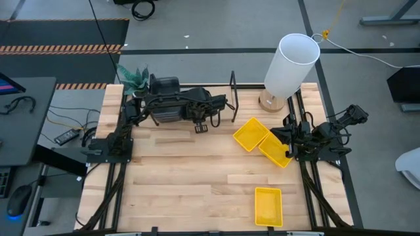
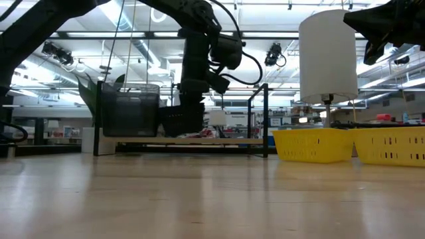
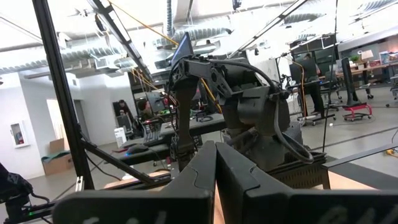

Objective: Stack baskets on shelf by color
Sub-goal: Put the black stacked baskets on the shelf

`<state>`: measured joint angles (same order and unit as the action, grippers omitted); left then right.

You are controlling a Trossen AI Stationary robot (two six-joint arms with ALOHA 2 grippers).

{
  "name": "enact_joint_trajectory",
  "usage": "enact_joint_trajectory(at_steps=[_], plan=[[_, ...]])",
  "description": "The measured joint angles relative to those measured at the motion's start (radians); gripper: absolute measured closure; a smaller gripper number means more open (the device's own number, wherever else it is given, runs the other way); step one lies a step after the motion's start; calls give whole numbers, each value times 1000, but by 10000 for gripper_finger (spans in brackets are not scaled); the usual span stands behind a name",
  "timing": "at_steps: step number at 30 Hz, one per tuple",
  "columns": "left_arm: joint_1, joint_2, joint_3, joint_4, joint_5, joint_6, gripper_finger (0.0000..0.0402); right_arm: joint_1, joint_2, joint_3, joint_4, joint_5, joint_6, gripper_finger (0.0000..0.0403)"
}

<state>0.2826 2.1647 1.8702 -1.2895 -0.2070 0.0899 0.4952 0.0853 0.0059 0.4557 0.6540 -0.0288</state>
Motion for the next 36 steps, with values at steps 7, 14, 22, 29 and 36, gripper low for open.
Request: enact_joint_trajectory(at_steps=[7, 14, 22, 29, 36], plan=[[-9, 0, 0, -27, 3, -29, 324, 0, 0, 0, 0, 0, 0, 387], [-12, 0, 0, -49, 30, -78, 280, 0, 0, 0, 0, 0, 0, 387], [-12, 0, 0, -60, 36, -160, 285, 0, 0, 0, 0, 0, 0, 387], [-12, 0, 0, -66, 37, -230, 312, 0, 0, 0, 0, 0, 0, 387], [-12, 0, 0, -59, 36, -291, 338, 0, 0, 0, 0, 0, 0, 387]])
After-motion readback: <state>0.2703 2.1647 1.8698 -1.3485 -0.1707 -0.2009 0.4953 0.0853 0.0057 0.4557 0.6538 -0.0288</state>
